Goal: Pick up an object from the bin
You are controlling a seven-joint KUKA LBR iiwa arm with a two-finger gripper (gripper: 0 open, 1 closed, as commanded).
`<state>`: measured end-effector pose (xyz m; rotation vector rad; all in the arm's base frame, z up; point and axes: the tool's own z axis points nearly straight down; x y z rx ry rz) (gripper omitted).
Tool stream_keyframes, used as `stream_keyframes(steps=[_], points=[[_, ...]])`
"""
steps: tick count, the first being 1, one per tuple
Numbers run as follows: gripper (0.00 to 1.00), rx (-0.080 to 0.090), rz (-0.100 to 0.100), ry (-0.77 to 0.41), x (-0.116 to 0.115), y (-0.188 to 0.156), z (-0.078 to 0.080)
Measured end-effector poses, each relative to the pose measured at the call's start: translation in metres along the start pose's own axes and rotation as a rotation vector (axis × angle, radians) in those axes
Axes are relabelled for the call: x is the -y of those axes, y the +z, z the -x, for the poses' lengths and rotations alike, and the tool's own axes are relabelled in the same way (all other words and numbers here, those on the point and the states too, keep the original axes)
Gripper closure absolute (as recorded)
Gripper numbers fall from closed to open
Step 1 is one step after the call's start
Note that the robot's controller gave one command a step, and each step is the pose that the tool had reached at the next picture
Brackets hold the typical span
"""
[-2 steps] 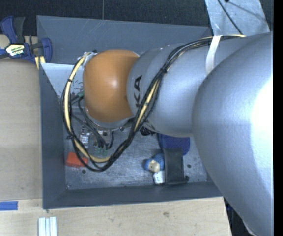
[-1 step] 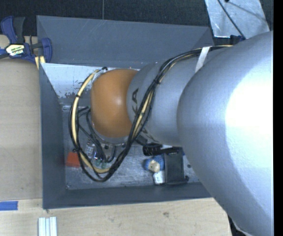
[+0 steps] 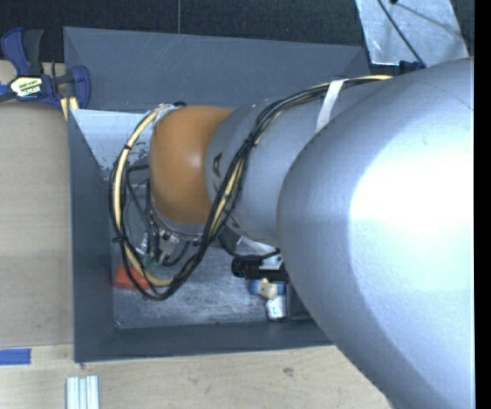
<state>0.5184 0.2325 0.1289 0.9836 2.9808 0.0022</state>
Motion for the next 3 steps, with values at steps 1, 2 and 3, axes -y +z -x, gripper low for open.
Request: stream_keyframes(steps=[1,2,3], points=[[0.00,0.000,-0.001,-0.001,0.000,0.000,0.000],[0.00,-0.004,-0.001,0.025,0.014,0.059,0.005],[1.00,0.004,0.005,0.025,0.012,0.055,0.008]])
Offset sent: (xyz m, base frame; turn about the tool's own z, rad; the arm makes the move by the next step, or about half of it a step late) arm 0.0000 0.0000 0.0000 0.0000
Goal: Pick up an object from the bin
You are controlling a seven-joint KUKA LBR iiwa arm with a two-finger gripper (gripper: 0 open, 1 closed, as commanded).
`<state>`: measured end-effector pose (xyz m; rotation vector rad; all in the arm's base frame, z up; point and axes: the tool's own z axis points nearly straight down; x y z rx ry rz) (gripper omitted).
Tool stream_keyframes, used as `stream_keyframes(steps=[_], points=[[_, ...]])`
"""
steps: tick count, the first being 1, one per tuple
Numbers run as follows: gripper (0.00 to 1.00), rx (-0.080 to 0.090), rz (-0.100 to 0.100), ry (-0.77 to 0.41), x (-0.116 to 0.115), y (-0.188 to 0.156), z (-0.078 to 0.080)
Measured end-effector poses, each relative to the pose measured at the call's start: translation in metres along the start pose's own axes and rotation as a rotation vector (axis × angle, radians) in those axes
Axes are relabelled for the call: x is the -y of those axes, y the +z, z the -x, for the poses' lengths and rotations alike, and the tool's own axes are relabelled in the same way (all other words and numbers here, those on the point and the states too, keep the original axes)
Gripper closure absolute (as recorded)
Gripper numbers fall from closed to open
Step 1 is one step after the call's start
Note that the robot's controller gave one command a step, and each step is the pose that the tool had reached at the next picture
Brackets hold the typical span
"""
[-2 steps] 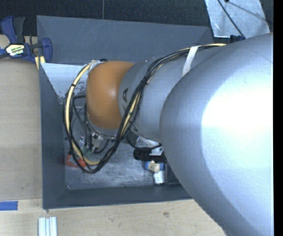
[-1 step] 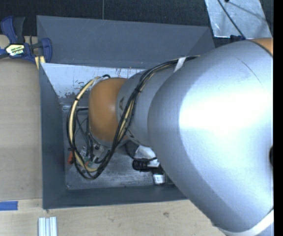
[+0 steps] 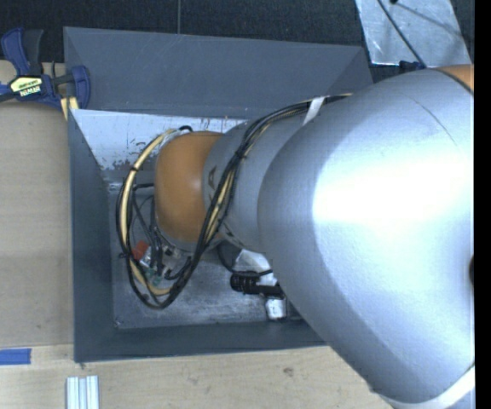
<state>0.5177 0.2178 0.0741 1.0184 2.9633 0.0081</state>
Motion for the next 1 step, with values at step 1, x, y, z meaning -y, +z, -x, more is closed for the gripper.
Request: stream_keyframes(steps=[1], points=[[1.00,-0.002,0.000,-0.033,0.0114,-0.1315,-0.0203]])
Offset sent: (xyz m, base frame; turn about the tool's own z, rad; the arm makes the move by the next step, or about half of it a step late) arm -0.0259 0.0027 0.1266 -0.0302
